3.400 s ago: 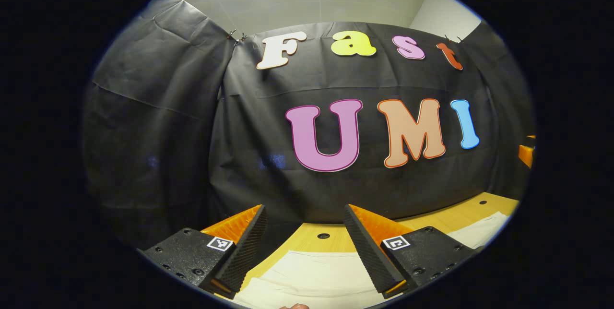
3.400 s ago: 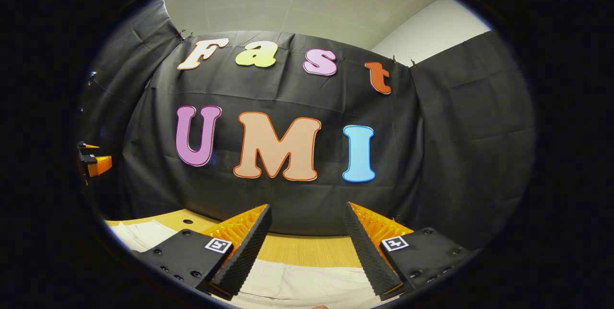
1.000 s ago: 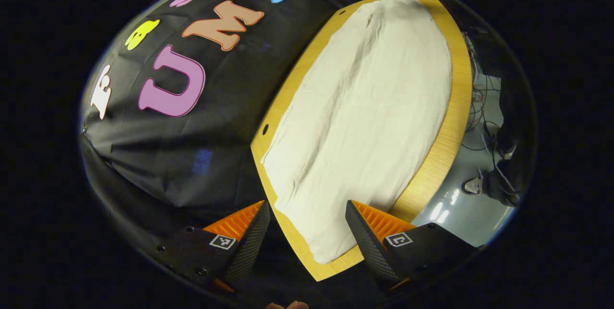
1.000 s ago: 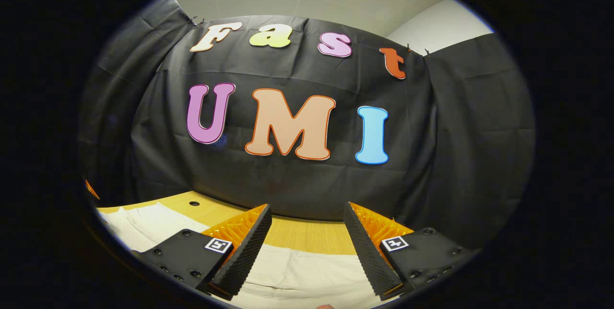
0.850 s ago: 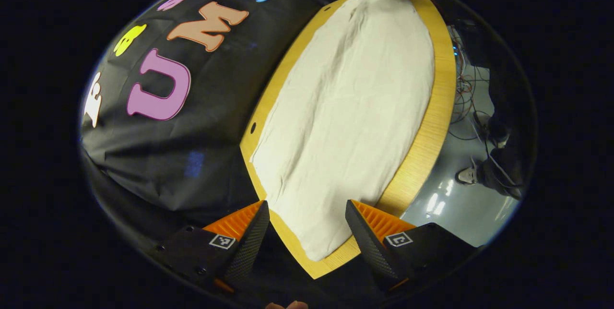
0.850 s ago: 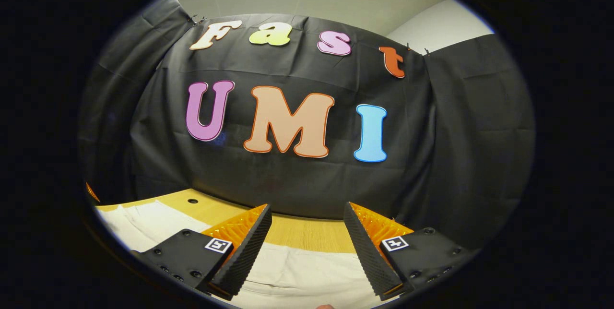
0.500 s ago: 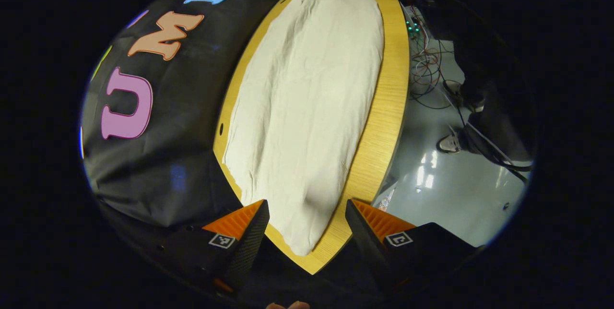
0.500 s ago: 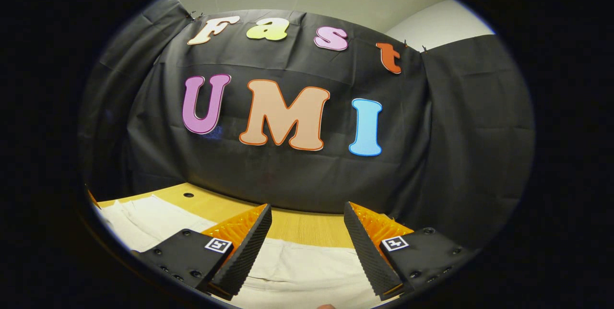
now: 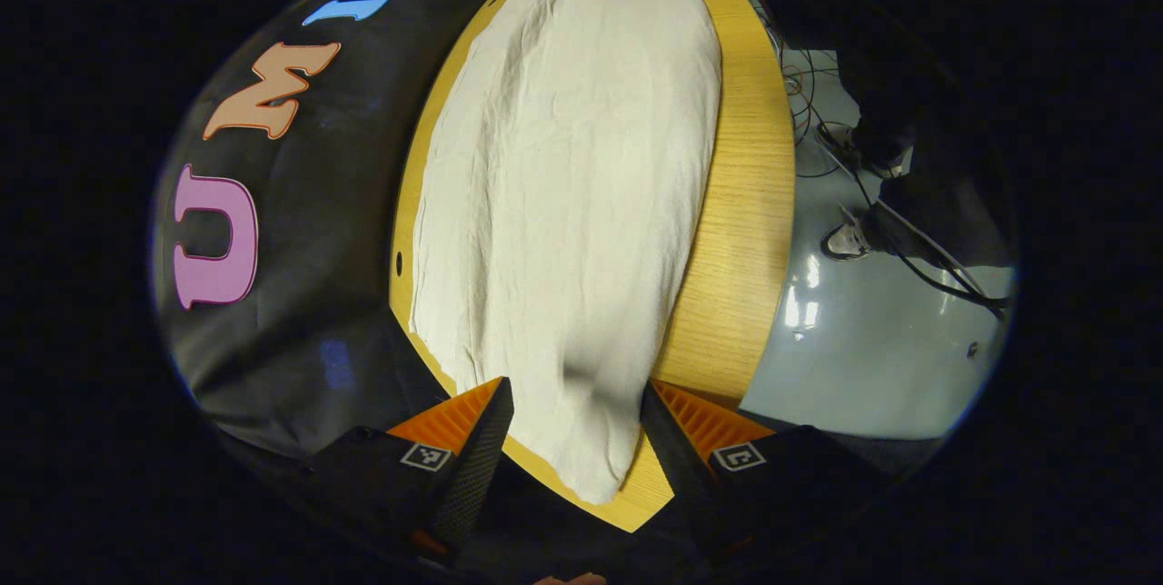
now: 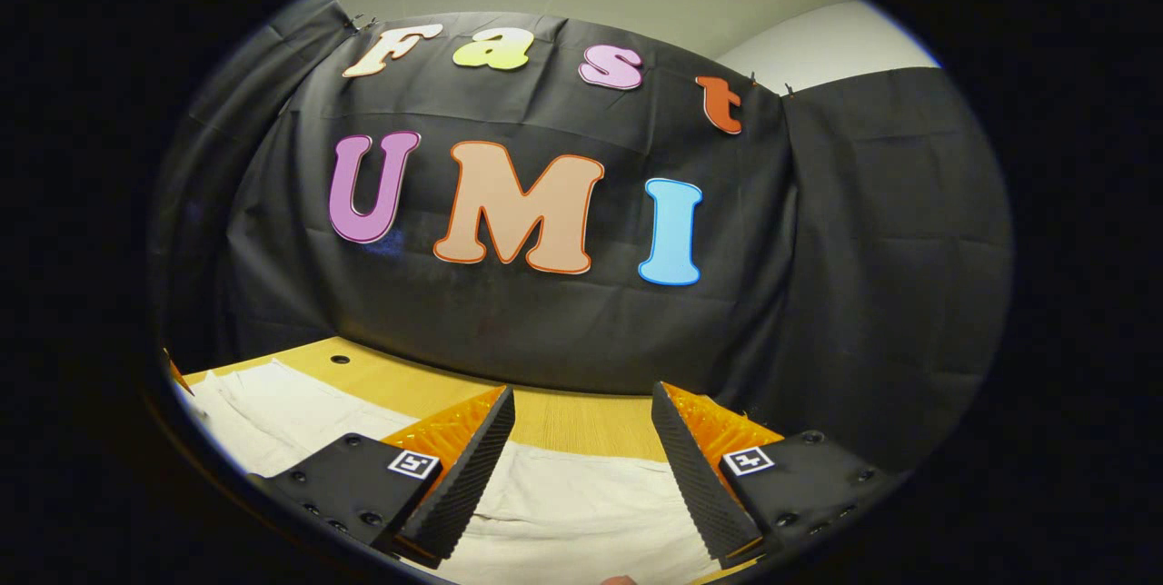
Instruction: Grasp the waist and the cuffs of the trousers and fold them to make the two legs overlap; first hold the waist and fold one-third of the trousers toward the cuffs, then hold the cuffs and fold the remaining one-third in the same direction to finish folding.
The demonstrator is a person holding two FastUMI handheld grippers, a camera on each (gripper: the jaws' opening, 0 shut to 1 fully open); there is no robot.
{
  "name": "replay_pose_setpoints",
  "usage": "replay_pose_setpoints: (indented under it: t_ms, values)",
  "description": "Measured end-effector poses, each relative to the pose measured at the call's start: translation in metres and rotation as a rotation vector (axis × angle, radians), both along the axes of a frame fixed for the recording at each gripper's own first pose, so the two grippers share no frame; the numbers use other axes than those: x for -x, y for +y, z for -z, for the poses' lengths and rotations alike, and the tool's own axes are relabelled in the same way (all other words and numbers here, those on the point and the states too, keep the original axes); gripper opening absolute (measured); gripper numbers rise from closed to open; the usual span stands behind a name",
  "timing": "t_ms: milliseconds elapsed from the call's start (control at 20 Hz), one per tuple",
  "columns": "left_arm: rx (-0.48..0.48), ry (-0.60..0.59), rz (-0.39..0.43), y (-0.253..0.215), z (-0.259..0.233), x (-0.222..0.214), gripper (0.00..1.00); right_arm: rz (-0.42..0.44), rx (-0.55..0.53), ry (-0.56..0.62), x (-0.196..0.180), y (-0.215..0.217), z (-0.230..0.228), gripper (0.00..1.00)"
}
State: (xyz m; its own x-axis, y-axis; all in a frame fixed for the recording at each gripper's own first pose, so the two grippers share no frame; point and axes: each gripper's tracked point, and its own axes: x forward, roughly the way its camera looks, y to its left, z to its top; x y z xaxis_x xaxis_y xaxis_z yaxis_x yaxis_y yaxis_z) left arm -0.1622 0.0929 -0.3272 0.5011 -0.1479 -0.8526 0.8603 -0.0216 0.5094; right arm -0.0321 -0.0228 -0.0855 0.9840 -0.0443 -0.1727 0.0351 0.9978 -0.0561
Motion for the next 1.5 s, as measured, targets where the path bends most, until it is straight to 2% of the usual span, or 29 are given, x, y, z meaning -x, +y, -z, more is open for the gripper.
replay_pose_setpoints:
  t_ms: [100,150,200,300,400,500,700,1000,1250,1500]
  values:
    - [0.001,0.020,0.002,-0.002,0.005,-0.006,0.85,0.010,0.000,0.005,0.002,-0.004,0.002,0.97]
    - [0.000,0.029,0.015,-0.004,0.009,-0.006,0.79,0.010,0.002,0.008,0.002,-0.005,0.003,0.97]
    - [-0.024,0.026,0.052,-0.006,0.014,-0.007,0.57,0.010,0.007,0.012,0.001,-0.006,0.004,0.97]
    - [-0.048,0.031,0.071,-0.005,0.017,-0.009,0.40,0.008,0.014,0.016,0.002,-0.007,0.005,0.97]
    - [-0.038,0.076,0.017,-0.003,0.023,-0.005,0.20,0.001,0.031,0.022,0.003,-0.008,0.007,0.97]
    - [-0.044,0.079,0.012,-0.005,0.021,-0.003,0.05,-0.022,0.065,0.033,0.005,-0.008,0.011,0.97]
    - [-0.045,0.053,0.031,-0.004,0.022,-0.004,0.01,-0.089,0.185,0.064,0.008,-0.017,0.022,0.97]
    - [-0.035,0.037,0.010,-0.005,0.022,-0.004,0.00,-0.223,0.490,0.152,0.033,-0.049,0.055,0.97]
    - [-0.046,0.024,0.015,-0.004,0.023,-0.004,0.00,-0.363,0.689,0.216,0.063,-0.060,0.089,0.97]
    - [-0.052,0.017,0.005,-0.004,0.022,-0.004,0.00,-0.479,0.810,0.291,0.089,-0.078,0.126,0.97]
